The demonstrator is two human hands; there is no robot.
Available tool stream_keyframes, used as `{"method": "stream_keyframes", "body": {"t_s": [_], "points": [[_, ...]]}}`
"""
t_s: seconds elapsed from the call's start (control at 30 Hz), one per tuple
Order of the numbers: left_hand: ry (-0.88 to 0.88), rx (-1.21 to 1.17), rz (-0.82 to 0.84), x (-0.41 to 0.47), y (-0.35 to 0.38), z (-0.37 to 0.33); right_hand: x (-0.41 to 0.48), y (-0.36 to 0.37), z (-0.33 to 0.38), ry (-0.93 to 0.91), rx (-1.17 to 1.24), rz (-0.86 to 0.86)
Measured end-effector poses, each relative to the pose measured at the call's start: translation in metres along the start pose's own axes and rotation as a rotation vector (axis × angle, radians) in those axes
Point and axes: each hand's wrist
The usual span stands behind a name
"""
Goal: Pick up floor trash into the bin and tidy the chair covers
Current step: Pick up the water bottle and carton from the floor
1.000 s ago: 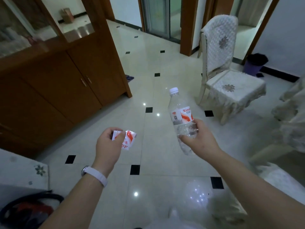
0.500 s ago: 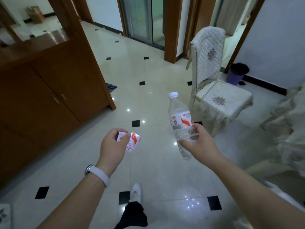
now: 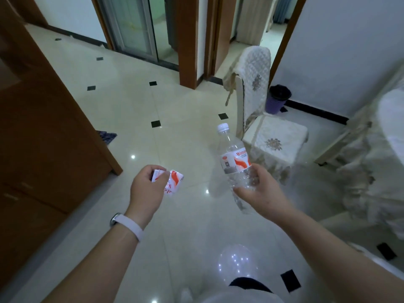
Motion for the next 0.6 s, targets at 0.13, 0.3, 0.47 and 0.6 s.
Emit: {"method": "stream_keyframes", "body": {"t_s": [0.13, 0.3, 0.47, 0.6], "points": [[0.018, -0.005, 0.054, 0.051, 0.016, -0.007, 0.047, 0.004, 0.008, 0.027, -0.028, -0.055], [0.003, 0.036, 0.072, 0.111, 0.046, -0.017, 0.114, 0.001, 0.000, 0.080, 0.030, -0.063], [-0.014, 0.087, 0.043, 0.178, 0.081, -0.041, 0.204, 0.001, -0.005, 0.074, 0.132, -0.010], [0.010, 0.131, 0.012, 0.239, 0.115, -0.082, 0.288, -0.017, 0.001, 0.069, 0.157, 0.038]]}}
Point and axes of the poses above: each hand's wrist, its own x-axis towards the middle knuckle, its own y-axis out of the palm, z = x × y, and after that the axes turned 8 degrees about x, right-handed
